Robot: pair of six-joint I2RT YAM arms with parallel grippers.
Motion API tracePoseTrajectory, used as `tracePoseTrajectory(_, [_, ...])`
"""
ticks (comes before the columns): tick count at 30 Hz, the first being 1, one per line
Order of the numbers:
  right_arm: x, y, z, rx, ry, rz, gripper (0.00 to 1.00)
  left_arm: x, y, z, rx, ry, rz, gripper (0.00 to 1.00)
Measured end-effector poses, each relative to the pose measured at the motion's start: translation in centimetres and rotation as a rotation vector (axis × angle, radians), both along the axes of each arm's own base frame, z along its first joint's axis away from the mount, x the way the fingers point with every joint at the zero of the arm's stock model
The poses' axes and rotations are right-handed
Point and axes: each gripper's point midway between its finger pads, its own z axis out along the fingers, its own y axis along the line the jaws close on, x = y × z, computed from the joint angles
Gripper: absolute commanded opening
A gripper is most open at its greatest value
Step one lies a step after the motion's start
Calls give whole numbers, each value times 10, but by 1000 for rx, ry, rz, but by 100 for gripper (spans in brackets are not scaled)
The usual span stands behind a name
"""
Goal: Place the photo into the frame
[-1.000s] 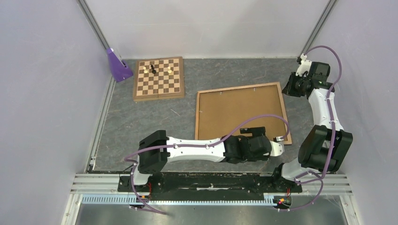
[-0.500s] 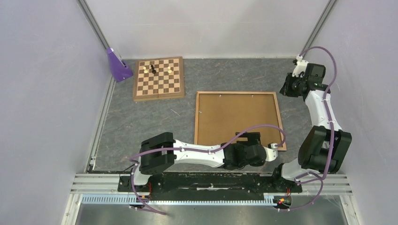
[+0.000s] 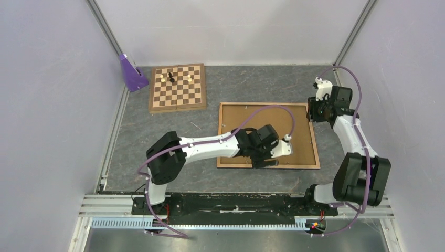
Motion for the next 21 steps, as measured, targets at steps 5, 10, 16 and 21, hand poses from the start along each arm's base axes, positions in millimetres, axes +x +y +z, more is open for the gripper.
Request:
tracePoseTrajectory(5, [-11, -4, 24, -62, -96, 43, 43, 7, 17, -2, 17, 120, -6, 80])
tracePoseTrajectory(10, [-25, -13, 33, -79, -160, 55, 45, -8, 21, -7, 29, 198, -43, 80])
tracePoseTrajectory(16, [-43, -11, 31, -67, -185, 82, 45, -16, 27, -17, 44, 248, -55, 79])
tracePoseTrajectory(21, [-47, -4, 38, -63, -216, 111, 45, -15, 35, -37, 87, 256, -40, 77])
